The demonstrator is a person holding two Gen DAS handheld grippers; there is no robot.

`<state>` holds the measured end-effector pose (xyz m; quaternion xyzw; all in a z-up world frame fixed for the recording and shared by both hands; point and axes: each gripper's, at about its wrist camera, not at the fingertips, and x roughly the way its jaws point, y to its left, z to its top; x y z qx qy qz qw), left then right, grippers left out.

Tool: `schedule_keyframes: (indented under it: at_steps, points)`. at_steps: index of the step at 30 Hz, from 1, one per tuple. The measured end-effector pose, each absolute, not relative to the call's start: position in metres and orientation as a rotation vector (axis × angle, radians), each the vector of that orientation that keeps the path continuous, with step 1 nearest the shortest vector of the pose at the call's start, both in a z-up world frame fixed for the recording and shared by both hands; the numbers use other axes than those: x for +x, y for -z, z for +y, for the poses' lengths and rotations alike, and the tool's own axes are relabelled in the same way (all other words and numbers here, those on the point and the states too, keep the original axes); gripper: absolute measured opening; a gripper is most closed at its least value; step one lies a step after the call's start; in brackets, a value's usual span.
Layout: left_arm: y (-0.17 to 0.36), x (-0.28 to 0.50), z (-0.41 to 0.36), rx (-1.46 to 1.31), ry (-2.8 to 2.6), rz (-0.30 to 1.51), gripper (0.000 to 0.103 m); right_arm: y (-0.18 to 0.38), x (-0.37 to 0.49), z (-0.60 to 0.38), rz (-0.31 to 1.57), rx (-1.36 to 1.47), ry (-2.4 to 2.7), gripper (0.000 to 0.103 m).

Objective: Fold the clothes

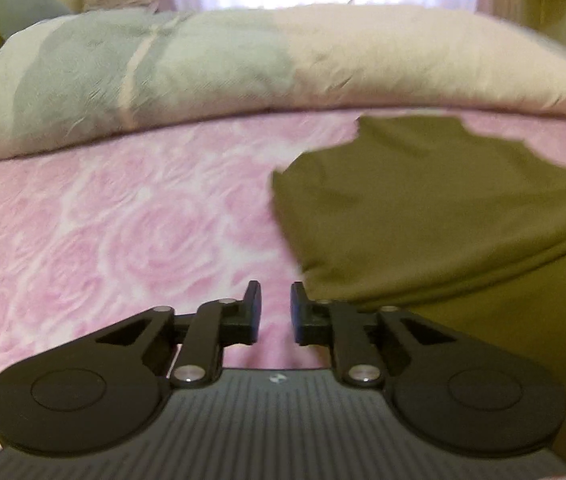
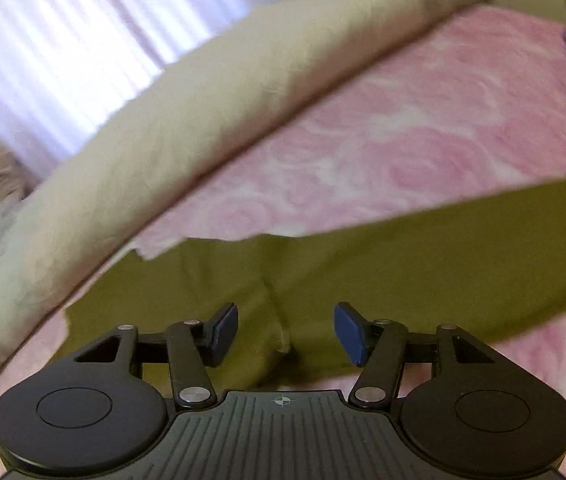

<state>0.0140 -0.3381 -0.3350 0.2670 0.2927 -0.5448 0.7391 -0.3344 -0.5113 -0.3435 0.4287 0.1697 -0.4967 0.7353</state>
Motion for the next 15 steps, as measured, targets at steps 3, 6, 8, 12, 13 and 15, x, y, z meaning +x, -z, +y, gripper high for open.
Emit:
schedule_keyframes:
  at_steps: [3, 6, 8, 12, 13, 15]
  points:
    - [0.343, 0.003, -0.360, 0.585, 1.268, 0.679, 0.013, 0.350, -0.319, -0.517, 0.402, 0.929, 0.988, 0.058]
    - [0.371, 0.005, -0.380, 0.616, 1.235, 0.841, 0.016, 0.371, -0.321, -0.524, 0.506, 0.982, 1.035, 0.056]
    - [0.373, 0.010, -0.380, 0.562, 1.198, 0.891, 0.016, 0.377, -0.332, -0.524, 0.519, 1.030, 1.060, 0.048]
    - [0.357, 0.014, -0.367, 0.474, 1.147, 0.947, 0.015, 0.366, -0.397, -0.509, 0.382, 1.145, 1.141, 0.048]
    - [0.353, 0.014, -0.363, 0.455, 1.132, 0.967, 0.015, 0.367, -0.420, -0.505, 0.337, 1.193, 1.174, 0.048]
    - [0.346, 0.017, -0.352, 0.400, 1.114, 1.007, 0.015, 0.372, -0.466, -0.498, 0.241, 1.295, 1.255, 0.048]
